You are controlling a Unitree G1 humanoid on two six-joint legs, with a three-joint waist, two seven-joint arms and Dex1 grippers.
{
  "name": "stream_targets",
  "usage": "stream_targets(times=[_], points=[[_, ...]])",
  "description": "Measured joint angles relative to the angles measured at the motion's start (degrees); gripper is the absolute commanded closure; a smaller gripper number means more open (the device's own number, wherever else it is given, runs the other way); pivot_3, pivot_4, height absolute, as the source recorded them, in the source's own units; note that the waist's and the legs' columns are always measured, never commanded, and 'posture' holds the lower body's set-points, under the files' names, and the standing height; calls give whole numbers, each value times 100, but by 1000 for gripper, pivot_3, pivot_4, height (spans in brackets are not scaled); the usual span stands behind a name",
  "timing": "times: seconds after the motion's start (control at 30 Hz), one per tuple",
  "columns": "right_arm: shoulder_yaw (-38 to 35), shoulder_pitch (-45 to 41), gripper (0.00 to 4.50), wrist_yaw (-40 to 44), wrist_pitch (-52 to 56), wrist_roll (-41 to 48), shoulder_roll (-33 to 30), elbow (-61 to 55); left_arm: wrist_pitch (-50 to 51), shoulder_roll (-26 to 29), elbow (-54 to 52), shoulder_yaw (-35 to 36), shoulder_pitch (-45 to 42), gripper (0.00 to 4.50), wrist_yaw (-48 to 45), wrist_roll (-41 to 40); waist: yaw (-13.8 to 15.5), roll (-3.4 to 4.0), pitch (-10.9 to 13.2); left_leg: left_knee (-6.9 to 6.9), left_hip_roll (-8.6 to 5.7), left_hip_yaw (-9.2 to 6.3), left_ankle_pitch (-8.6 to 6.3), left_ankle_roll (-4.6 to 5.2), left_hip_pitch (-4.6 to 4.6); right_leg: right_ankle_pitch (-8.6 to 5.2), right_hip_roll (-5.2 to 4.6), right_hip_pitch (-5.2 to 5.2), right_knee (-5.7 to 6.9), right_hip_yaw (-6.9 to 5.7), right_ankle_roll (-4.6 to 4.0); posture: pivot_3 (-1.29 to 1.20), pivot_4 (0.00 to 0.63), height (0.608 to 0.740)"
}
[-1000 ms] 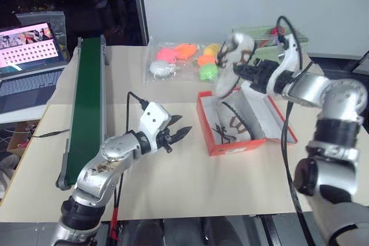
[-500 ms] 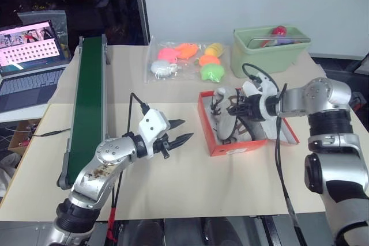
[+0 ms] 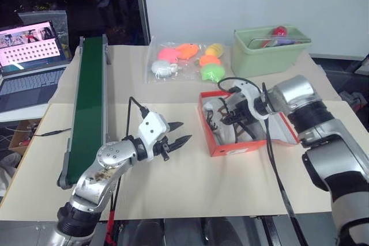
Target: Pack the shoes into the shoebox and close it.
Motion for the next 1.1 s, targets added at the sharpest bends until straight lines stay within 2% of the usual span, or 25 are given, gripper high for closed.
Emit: stream_targets(times=[0.3,0.37,0.53,0.7,0.8,1.1], points=[[438,68,4293,1210,-1183,-1017,-100,119,1,-1,-14,-2,-4,2235,13,2,64,1,-5,0,-2,-1,0,0,22,-1,-2,21,0,-1,1,0,150,729],[396,77,4293,1257,-1392,-1189,-76,233,1,-6,-15,-1,-11,2235,25,2,84,0,-5,0,-3,0,0,-1,22,-1,-3,21,-1,-1,1,0,150,729],[-829,-303,4293,-111,-839,-1184,730,1628,4,-29,-20,-27,-19,2235,49,1,14,-18,-18,0,0,5,2,-4,55,6,-2,46,8,2,-10,0,150,729],[-2323,-705,4293,-1814,-51,-890,1031,2471,15,-26,-32,-31,-16,2235,48,-2,13,-17,-17,0,-2,5,3,-3,54,4,-1,40,17,4,-10,0,150,729],[-2376,-717,4293,-1970,5,-944,1082,2392,20,-26,-32,-31,-23,2235,48,-2,11,-17,-18,0,-4,5,2,-3,34,3,-2,27,11,5,-7,0,150,729],[-1966,-599,4293,-1632,-194,-1332,1111,1835,52,-33,-32,-44,-59,2235,48,-6,-5,-12,-14,0,-3,5,2,-3,26,3,-1,14,14,5,-6,0,150,729]])
